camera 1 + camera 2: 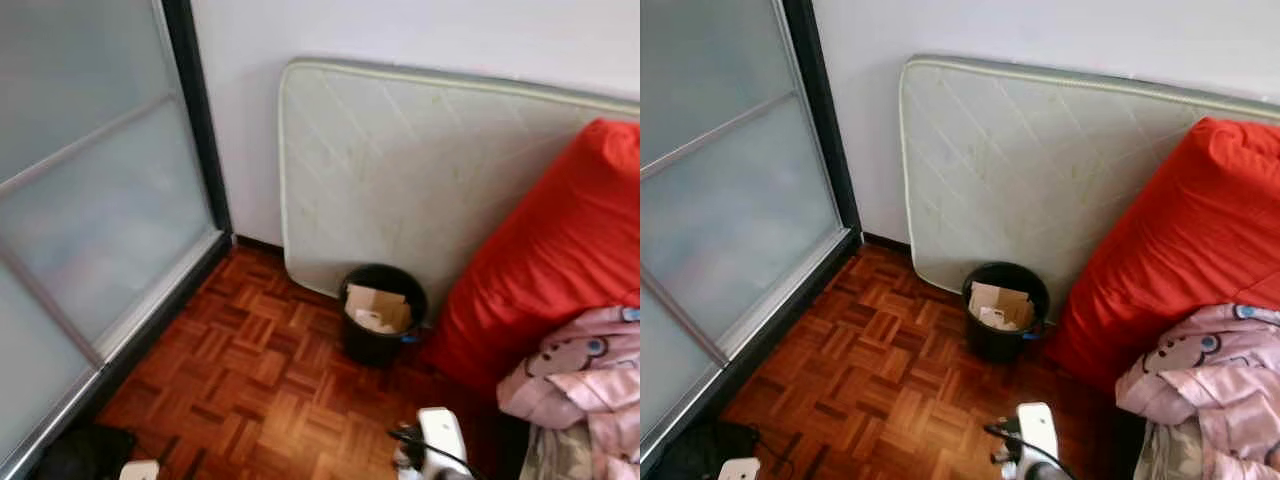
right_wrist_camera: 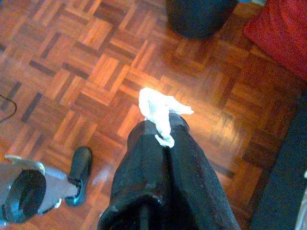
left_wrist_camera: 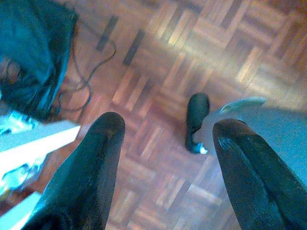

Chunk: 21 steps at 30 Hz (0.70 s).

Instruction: Clean up the room

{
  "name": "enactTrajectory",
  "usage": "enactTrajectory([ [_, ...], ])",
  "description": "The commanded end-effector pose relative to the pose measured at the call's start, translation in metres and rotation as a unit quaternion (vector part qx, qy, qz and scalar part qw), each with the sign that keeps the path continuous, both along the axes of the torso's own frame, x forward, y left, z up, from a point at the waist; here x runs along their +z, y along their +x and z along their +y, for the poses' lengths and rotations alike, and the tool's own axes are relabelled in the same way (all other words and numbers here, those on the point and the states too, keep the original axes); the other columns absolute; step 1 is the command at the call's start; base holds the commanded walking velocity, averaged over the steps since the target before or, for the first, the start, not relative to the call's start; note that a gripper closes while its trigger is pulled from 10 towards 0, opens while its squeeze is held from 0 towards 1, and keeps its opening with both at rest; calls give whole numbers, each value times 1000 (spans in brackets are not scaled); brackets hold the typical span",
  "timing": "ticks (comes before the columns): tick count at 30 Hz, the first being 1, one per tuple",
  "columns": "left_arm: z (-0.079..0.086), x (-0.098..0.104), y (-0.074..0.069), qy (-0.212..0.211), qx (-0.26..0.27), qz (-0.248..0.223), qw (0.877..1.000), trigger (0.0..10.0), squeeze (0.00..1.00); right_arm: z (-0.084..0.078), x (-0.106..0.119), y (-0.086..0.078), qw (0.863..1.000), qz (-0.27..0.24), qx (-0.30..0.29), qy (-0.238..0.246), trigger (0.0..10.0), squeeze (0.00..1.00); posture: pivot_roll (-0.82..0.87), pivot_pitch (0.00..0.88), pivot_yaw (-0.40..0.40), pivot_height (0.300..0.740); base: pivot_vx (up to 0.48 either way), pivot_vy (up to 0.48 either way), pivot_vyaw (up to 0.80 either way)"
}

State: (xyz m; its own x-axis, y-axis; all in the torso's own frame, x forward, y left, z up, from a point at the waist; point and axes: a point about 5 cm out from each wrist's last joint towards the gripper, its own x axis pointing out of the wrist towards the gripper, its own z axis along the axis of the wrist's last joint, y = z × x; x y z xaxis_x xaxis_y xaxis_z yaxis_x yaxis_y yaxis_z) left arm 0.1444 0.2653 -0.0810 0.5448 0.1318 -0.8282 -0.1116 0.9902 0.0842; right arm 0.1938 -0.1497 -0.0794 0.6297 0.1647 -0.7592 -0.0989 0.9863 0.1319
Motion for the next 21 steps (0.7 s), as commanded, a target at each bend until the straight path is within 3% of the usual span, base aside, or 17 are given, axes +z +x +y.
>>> enactTrajectory([
  [1, -2, 0, 1, -2, -6, -2, 1000, 10000, 0, -12, -3, -6, 1000, 9, -20, -9, 10000, 0, 22, 0, -37, 740, 330, 0, 0],
  [14, -2, 0, 1, -3, -6, -2, 1000, 10000, 0, -12, -3, -6, 1000, 14, -3, -14, 10000, 0, 23, 0, -37, 740, 434, 0, 0],
  [16, -2, 0, 1, -3, -7, -2, 1000, 10000, 0, -11, -3, -6, 1000, 12, -2, -12, 10000, 0, 23, 0, -36, 740, 480, 0, 800],
  [21, -2, 0, 2, -3, -8, -3, 1000, 10000, 0, -11, -2, -5, 1000, 10, -1, -11, 10000, 0, 23, 0, -37, 740, 480, 0, 86],
])
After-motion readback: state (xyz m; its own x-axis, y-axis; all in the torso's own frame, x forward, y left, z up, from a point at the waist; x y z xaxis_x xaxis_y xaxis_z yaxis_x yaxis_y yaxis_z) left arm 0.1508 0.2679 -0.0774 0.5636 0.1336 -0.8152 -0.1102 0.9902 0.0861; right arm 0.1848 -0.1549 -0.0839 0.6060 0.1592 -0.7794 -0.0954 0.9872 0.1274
